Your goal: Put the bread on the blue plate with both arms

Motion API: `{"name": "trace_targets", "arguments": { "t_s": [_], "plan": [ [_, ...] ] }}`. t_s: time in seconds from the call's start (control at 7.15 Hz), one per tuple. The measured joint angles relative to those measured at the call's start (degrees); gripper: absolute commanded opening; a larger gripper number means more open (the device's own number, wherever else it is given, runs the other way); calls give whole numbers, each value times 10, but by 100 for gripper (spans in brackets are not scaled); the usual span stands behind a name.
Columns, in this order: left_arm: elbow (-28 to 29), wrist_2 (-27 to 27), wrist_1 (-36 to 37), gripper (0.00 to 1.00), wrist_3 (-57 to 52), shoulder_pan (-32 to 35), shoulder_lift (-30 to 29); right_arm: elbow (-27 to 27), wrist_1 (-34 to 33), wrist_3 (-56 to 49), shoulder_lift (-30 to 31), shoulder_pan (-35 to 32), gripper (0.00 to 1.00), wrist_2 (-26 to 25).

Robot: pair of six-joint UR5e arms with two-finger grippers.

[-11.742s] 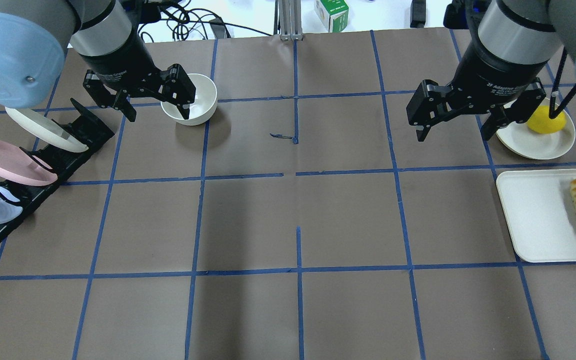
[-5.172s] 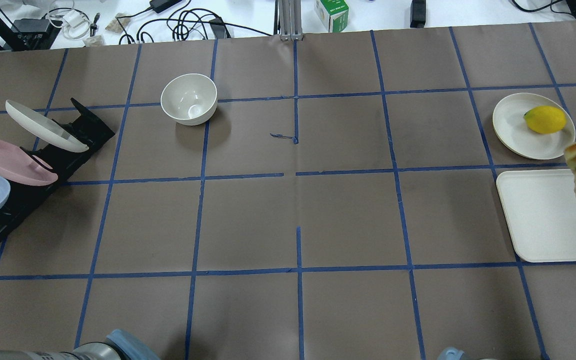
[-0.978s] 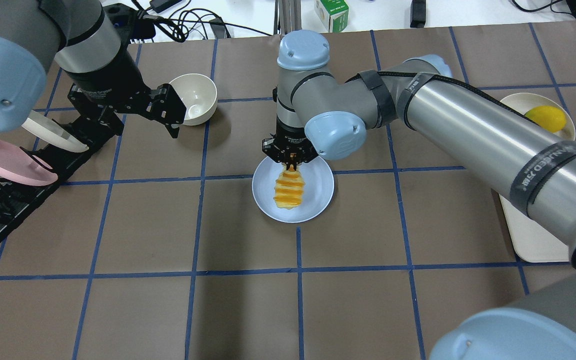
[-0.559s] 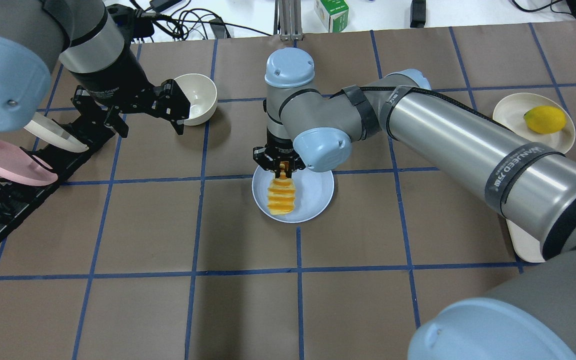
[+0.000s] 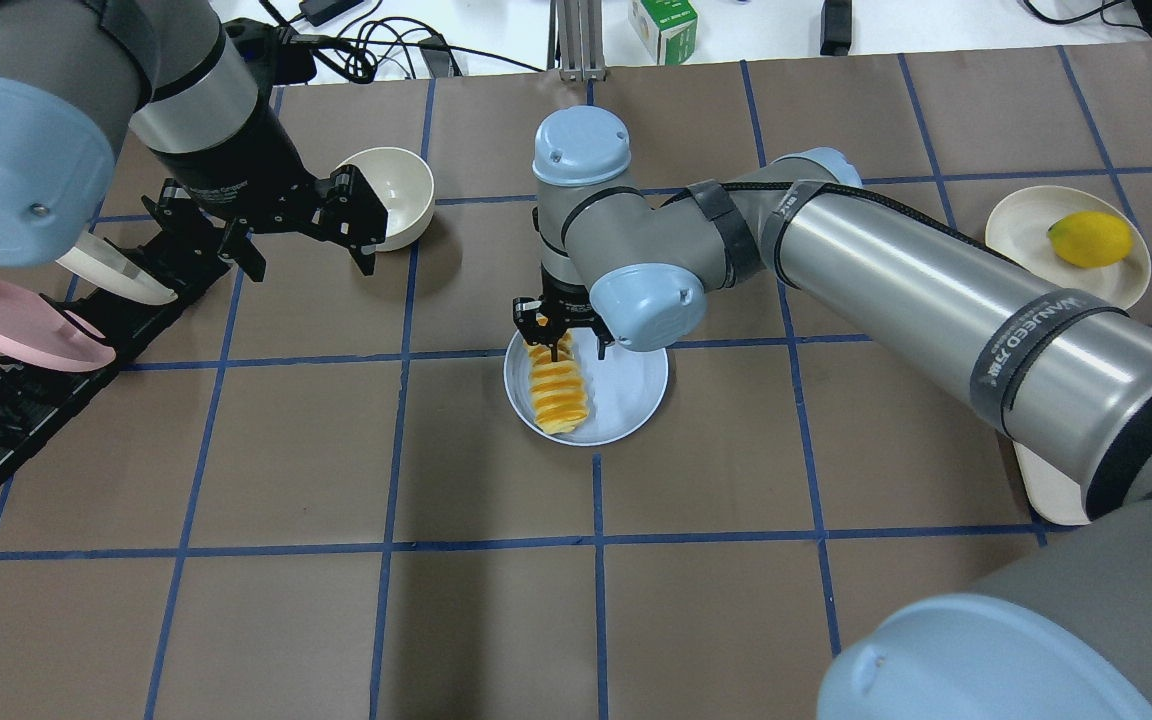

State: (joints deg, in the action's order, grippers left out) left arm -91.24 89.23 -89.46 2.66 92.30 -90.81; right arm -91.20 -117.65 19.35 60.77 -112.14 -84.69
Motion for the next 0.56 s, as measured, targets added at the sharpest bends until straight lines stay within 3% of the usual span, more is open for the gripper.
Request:
{"name": "trace_targets", "arguments": {
  "t_s": [0.28, 0.56],
  "plan": [
    [1, 1, 7, 100, -16, 0, -3, 0, 38, -41, 48, 32, 100, -1],
    [2, 1, 13, 100, -28, 0, -4, -1, 122, -104, 121, 88, 100, 1]
  ]
}}
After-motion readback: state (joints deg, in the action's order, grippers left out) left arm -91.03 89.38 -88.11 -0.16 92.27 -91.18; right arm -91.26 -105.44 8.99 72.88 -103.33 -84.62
